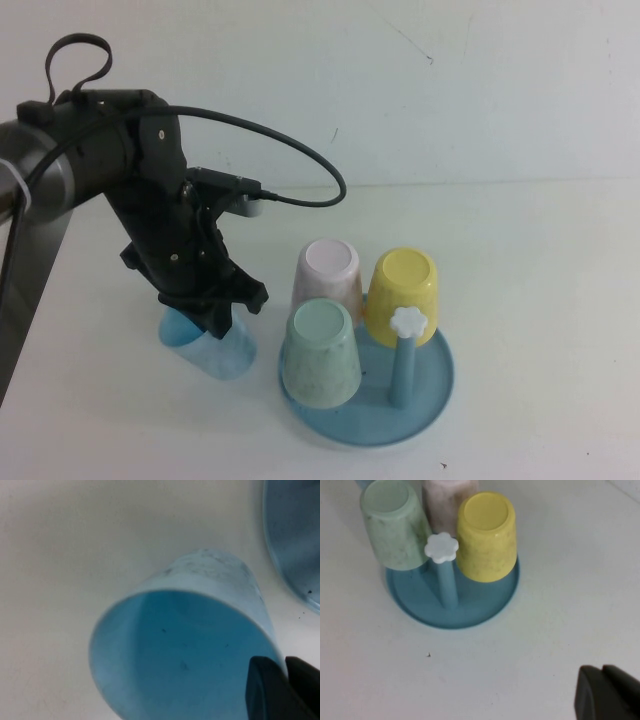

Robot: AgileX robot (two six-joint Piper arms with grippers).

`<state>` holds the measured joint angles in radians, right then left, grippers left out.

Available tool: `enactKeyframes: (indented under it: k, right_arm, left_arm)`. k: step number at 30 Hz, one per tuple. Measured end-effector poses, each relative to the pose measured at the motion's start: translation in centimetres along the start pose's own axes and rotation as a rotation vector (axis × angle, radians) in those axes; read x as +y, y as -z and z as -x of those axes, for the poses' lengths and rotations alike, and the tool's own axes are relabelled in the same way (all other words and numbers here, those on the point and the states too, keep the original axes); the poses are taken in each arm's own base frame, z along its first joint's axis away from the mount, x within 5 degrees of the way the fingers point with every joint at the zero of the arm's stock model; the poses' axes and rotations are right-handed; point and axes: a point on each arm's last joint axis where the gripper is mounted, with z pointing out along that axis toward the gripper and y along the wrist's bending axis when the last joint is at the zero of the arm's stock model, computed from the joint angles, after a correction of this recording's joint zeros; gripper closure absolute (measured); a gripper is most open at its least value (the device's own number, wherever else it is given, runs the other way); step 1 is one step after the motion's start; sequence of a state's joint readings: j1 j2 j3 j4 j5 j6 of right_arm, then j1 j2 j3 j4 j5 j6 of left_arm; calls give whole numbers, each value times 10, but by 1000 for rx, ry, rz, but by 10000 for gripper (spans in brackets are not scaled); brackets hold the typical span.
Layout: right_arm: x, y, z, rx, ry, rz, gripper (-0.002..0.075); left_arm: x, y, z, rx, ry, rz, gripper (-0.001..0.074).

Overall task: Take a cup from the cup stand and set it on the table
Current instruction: Place the cup on the table

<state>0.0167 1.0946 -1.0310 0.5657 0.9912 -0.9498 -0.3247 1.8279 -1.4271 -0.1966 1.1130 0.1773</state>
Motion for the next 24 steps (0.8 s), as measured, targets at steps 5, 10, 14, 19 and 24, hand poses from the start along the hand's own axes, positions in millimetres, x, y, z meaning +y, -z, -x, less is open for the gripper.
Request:
enactKeyframes:
  k: [5, 10, 14, 19, 24]
  right_arm:
    - [0, 0, 0, 0, 0, 0, 726]
    - [0, 0, 0, 0, 0, 0, 726]
    - [0, 0, 0, 0, 2, 0, 726]
    - [0, 0, 0, 0, 4, 0, 726]
    - [2, 2, 0, -6, 8, -5, 726]
  left_arm:
    - [1, -3, 2, -3, 1, 1, 654]
    - [-1, -3, 2, -9, 10, -17, 468]
    - [-1, -3, 2, -10, 14, -24, 381]
    - [-3, -3, 3, -13, 25, -40, 363]
    - [-4, 5, 3, -51, 37, -35, 415]
